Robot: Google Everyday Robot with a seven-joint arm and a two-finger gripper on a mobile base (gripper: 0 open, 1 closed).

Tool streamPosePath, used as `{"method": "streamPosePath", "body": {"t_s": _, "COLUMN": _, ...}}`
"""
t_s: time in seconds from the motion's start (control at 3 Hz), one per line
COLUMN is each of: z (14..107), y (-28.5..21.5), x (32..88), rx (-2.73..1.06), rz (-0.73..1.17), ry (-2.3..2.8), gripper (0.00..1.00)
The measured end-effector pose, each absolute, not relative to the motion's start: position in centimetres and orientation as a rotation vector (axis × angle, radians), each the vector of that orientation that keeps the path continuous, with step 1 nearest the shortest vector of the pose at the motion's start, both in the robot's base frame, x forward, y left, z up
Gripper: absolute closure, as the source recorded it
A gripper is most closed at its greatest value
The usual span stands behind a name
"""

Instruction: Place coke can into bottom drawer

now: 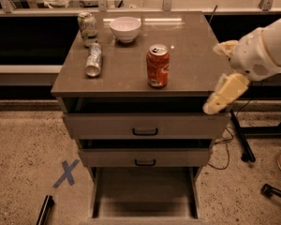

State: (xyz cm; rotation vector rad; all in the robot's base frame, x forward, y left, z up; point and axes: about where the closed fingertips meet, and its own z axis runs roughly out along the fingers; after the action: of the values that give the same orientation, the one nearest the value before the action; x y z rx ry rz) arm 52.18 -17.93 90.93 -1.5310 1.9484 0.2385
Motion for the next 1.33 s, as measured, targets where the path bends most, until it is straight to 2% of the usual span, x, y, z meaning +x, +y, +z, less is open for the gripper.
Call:
{"method": "streamPosePath", "body": {"t_s": 0.67, "z": 92.3, "y": -12.0, "x": 60.4, "rx": -1.219, "rz": 0.469, "ry": 1.632, "gripper": 0.0}}
{"method": "streamPosePath", "body": {"t_s": 1.0, "z": 92.9, "y": -9.6, "x": 62.5, "rx": -1.106, "rz": 0.531, "ry": 1.576, "gripper": 0.0}}
{"method": "streamPosePath", "body": {"t_s": 1.33, "z": 93.1, "y": -9.2, "x": 62.9, "rx": -1.087, "rz": 0.534, "ry": 1.567, "gripper": 0.0}}
